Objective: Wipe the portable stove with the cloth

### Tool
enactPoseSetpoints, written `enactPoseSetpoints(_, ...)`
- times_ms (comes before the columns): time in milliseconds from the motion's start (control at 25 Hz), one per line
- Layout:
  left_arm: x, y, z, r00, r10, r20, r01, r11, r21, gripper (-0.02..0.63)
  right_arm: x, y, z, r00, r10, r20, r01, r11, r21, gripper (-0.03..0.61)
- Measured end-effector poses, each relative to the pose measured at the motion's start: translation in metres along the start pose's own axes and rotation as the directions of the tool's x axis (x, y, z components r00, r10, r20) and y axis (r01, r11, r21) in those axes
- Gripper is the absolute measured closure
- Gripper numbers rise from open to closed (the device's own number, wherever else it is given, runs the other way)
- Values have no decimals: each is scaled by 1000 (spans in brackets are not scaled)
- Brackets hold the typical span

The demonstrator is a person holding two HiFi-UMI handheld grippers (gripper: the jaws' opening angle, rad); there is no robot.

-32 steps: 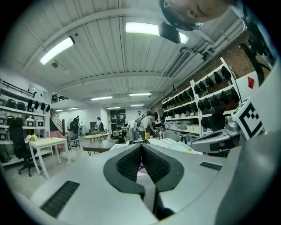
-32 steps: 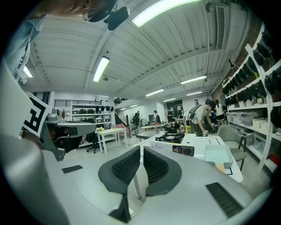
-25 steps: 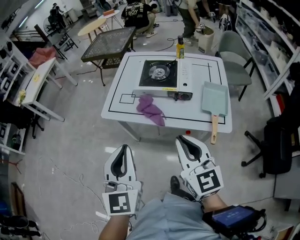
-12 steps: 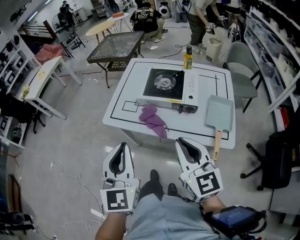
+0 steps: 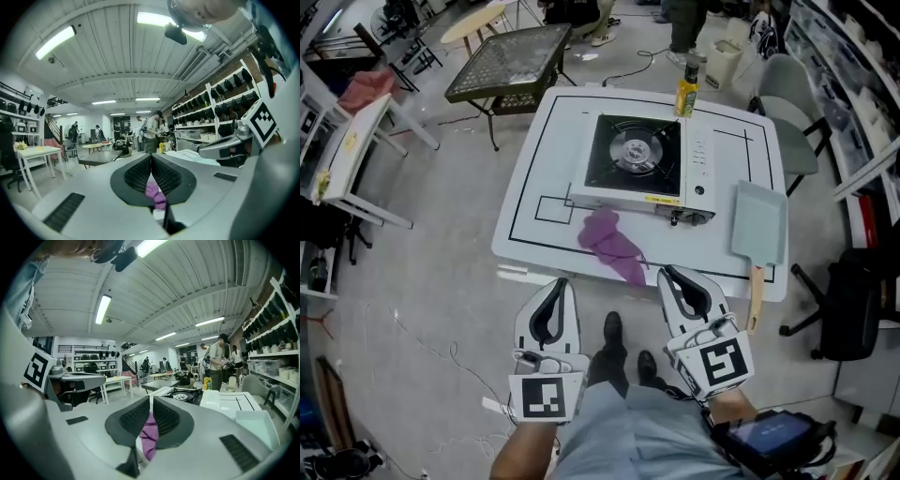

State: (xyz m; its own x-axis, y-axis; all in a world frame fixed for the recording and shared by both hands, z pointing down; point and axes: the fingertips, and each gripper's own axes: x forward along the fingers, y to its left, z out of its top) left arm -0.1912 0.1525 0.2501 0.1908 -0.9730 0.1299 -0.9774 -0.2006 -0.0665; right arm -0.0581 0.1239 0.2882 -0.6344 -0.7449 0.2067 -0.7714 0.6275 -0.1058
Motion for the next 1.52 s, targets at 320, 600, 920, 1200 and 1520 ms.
enactPoseSetpoints(320,53,43,33,992,-112,61,110,993,45,594,57,-6,53,994,-79,70,78,997,6,525)
enactPoseSetpoints(600,93,49,45,972,-210,109,202,976,76,592,62,-24,74,976,-181,122,185,982,-22,525)
enactPoseSetpoints(920,133,11,-9,926,-376,-10,376,925,55,404,66,-62,44,967,-245,65,244,969,21,525)
enactPoseSetpoints(1200,159,-30,-103,833,-519,-194,542,835,95,205,80,-92,-20,970,-240,-37,243,964,110,525)
enactPoseSetpoints(1520,173,-39,-200,786,-492,-375,556,828,78,81,87,-113,-90,966,-217,-142,242,951,194,525)
